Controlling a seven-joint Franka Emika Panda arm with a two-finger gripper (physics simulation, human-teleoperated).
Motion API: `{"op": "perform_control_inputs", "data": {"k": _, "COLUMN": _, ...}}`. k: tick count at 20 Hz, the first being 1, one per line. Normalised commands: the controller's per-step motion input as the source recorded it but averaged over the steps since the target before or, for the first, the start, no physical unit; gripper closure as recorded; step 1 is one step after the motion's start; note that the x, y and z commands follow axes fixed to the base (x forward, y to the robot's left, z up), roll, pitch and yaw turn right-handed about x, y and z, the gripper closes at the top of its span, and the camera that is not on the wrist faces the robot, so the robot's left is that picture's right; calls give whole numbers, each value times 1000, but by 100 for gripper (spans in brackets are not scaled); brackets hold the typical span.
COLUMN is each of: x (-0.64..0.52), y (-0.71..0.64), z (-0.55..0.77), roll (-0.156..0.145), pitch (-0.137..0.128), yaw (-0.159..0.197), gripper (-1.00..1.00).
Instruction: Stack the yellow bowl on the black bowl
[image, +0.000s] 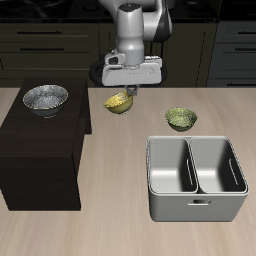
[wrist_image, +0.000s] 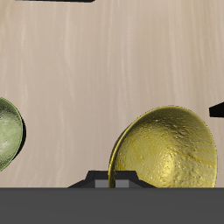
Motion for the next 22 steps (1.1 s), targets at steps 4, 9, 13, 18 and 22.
{"op": "perform_control_inputs", "data": {"k": 4, "x": 105, "y": -62, "z": 407, "roll": -35, "pitch": -46, "yaw": -12, "gripper": 100}}
{"op": "perform_control_inputs", "data": {"k": 9, "x": 128, "y": -4, "z": 287, "roll": 1, "pitch": -14, "yaw": -5, "gripper": 100}}
{"op": "perform_control_inputs", "data": {"k": 13, "x": 152, "y": 125, "z": 298, "roll": 44, "pitch": -6, "yaw": 25, "gripper": 100}}
{"op": "perform_control_inputs", "data": {"k": 18, "x": 114, "y": 55, "z": 350, "roll": 10, "pitch": -27, "yaw": -6, "gripper": 100}}
{"op": "perform_control_inputs", "data": {"k": 22, "x": 113, "y": 121, "z": 391, "roll": 20, "pitch": -38, "yaw": 11, "gripper": 100}}
